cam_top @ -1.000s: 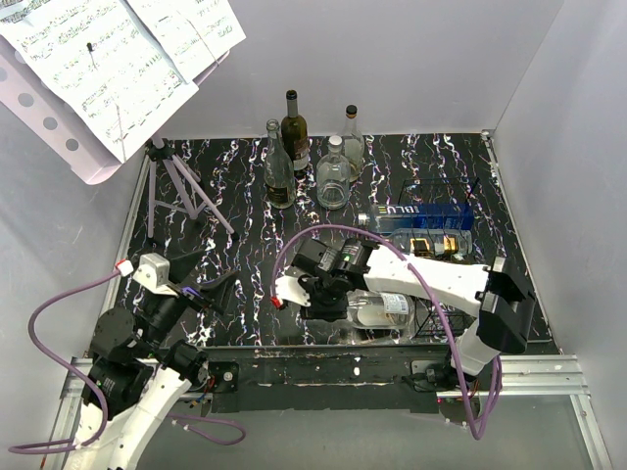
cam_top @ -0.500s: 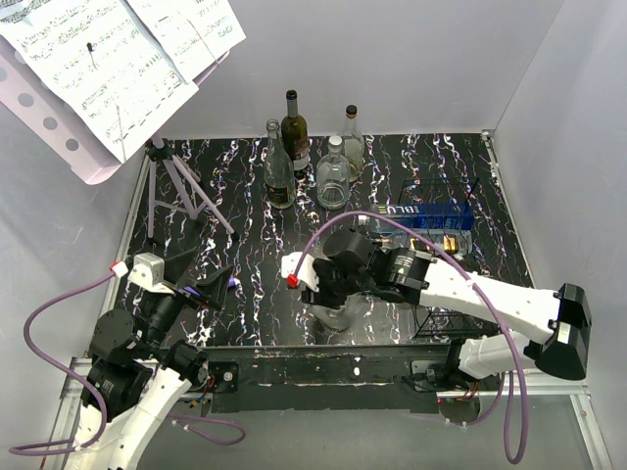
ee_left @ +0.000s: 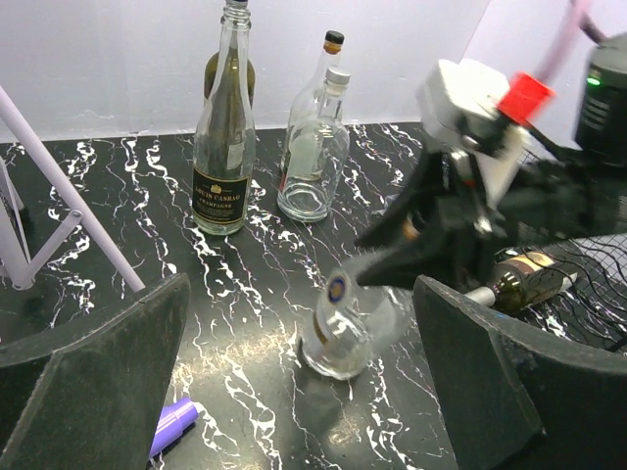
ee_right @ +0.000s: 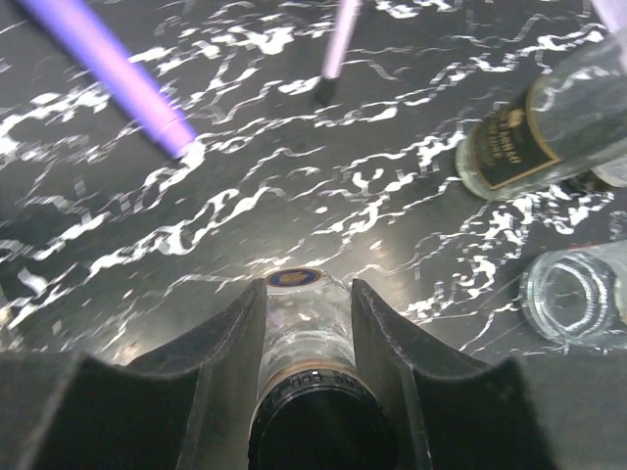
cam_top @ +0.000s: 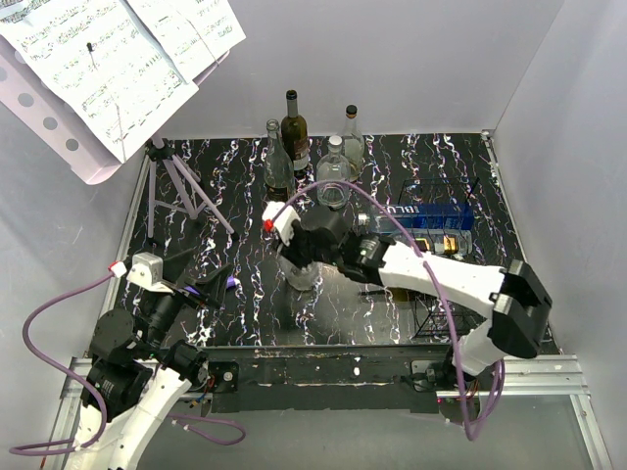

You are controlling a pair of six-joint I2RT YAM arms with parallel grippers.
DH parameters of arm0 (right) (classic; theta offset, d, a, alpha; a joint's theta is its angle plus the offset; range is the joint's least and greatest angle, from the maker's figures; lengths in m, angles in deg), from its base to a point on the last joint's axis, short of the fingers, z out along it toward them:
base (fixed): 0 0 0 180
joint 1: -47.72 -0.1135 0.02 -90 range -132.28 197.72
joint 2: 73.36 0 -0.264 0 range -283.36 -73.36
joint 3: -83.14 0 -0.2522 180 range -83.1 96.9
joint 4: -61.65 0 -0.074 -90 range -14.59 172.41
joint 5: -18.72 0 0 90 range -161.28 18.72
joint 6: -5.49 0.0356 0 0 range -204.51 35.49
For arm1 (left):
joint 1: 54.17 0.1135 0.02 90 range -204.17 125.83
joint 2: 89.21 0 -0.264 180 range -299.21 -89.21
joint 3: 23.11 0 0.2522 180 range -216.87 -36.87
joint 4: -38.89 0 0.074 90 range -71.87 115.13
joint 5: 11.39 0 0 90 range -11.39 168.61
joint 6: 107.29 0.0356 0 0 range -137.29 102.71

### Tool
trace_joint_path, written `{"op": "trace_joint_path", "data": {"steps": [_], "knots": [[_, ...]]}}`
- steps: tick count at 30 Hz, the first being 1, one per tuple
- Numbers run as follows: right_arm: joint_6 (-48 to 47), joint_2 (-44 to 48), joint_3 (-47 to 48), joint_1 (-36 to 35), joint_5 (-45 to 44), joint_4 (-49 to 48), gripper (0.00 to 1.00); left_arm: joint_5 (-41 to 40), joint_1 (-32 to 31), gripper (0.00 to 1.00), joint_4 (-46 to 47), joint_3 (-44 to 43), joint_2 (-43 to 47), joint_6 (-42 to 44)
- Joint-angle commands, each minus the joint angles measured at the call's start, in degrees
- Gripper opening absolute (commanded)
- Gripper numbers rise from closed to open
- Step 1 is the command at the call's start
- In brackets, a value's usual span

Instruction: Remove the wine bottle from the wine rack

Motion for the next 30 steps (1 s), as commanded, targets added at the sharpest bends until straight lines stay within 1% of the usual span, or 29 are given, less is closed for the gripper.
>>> {"op": "trace_joint_path", "data": {"steps": [1, 4, 14, 22, 25, 29, 30], "knots": [[1.54, -3.72, 10.77, 4.21, -4.31, -15.25, 0.01, -1.30, -0.33, 0.98, -0.67, -1.58, 0.38, -0.14], [3.04, -8.11, 15.07, 5.89, -3.95, -16.74, 0.01, -1.21, -0.33, 0.98, -0.67, -1.49, 0.38, -0.14], [6.90, -22.00, 32.56, 8.35, -6.68, -15.34, 0.01, -1.47, -0.33, 0.98, -0.41, -1.49, 0.47, -0.05], [9.19, -29.48, 40.84, 8.70, -8.61, -14.38, 0.01, -1.12, -0.33, 0.98, -0.41, -1.40, 0.38, 0.03], [9.63, -30.28, 40.67, 8.70, -9.49, -14.90, 0.17, -1.03, -0.33, 0.98, -0.32, -1.31, 0.47, 0.03], [9.72, -29.67, 39.18, 8.70, -10.28, -16.13, 0.47, -0.86, -0.33, 0.98, -0.32, -1.23, 0.20, 0.12], [9.72, -29.23, 38.65, 8.70, -10.45, -16.57, 0.51, -0.68, -0.33, 0.98, -0.32, -1.31, 0.12, 0.12]]}}
